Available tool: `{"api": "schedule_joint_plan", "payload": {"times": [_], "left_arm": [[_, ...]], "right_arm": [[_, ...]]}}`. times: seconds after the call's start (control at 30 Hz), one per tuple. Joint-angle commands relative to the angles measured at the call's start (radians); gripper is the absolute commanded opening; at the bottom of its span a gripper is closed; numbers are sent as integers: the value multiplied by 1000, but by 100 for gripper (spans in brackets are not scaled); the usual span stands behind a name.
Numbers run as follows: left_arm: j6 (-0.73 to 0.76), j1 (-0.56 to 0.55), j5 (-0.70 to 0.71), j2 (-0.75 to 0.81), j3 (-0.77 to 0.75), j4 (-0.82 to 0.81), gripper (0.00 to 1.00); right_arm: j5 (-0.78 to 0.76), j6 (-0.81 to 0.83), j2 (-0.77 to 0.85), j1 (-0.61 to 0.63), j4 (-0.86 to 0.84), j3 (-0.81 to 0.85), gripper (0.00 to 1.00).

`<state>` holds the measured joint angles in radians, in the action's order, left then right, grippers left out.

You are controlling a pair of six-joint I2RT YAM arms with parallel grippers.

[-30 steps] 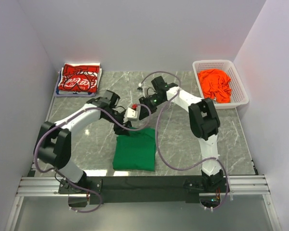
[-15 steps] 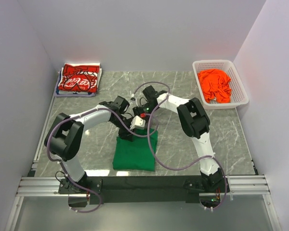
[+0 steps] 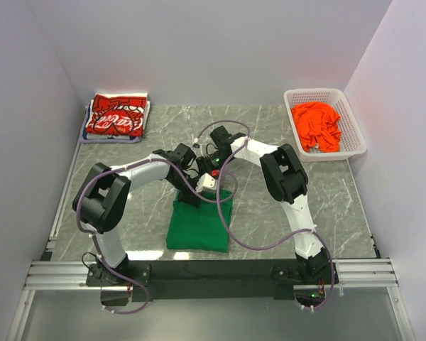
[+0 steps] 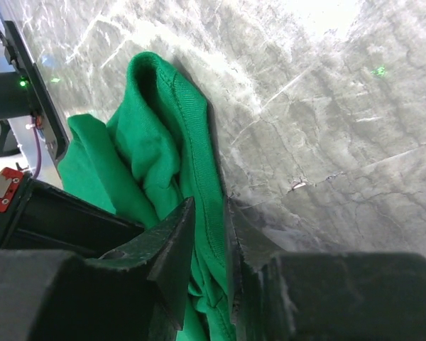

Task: Fold and stack the t-shirts
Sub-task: Fold the tshirt

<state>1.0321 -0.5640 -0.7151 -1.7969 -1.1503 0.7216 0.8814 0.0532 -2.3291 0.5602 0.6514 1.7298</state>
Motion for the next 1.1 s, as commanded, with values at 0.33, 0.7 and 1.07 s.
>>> {"api": "schedule_joint_plan", "payload": {"times": [0.33, 0.7, 1.07], "left_arm": [[-36, -2, 49, 205, -46, -100, 1], [-4, 7, 132, 148, 23, -350, 1], [-32, 7, 173, 102, 96, -454, 1]], "right_arm": [[-15, 19, -53, 3, 25, 2, 24], [-5, 27, -45, -3, 30, 16, 23], [-174, 57, -29, -48, 82, 148, 32]]}}
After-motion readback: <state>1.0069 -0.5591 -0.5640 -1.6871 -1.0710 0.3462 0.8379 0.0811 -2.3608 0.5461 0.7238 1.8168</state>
